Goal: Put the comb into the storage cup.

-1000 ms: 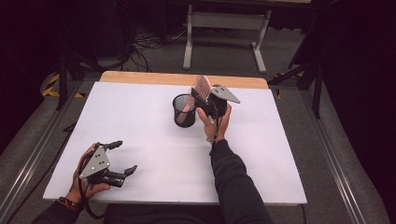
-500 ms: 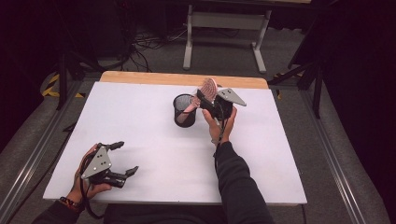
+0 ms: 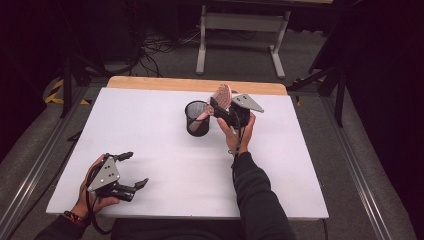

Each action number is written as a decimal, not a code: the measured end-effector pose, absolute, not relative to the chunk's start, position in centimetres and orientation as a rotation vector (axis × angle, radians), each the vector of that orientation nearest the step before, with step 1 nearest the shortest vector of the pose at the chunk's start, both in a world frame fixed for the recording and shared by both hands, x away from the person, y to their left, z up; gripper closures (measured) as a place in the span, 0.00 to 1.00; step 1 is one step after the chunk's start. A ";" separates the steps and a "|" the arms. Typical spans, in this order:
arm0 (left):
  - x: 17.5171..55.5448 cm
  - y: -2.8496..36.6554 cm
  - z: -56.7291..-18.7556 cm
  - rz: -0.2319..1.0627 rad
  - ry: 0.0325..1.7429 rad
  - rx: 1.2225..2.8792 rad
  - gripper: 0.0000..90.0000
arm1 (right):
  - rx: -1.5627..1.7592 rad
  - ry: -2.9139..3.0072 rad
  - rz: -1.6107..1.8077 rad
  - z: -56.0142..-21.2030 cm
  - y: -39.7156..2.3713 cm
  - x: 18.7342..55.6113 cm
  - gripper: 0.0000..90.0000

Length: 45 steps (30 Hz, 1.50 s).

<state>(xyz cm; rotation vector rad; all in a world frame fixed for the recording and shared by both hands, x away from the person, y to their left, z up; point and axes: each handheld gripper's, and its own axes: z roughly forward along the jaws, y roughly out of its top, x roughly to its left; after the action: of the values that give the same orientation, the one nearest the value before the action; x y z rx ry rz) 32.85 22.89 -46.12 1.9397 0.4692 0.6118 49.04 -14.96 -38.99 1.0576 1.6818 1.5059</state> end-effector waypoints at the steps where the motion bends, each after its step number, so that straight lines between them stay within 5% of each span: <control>1: 32.9 22.9 -46.1 0.612 0.469 1.940 0.07 | 1.056 1.679 1.502 -38.9 -15.0 49.0 0.49; 20: 32.8 23.3 -45.7 0.642 0.476 1.923 0.07 | 0.988 1.667 1.380 -37.3 -15.5 48.4 0.28; 45: 32.9 23.3 -45.7 0.636 0.481 1.927 0.07 | 0.838 1.731 1.293 -34.8 -15.4 47.1 0.24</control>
<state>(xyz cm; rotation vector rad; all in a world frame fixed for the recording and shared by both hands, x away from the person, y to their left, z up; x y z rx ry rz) 32.89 23.33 -45.67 1.9266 0.4805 0.6358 47.06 -15.44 -34.76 0.8384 1.7306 1.2932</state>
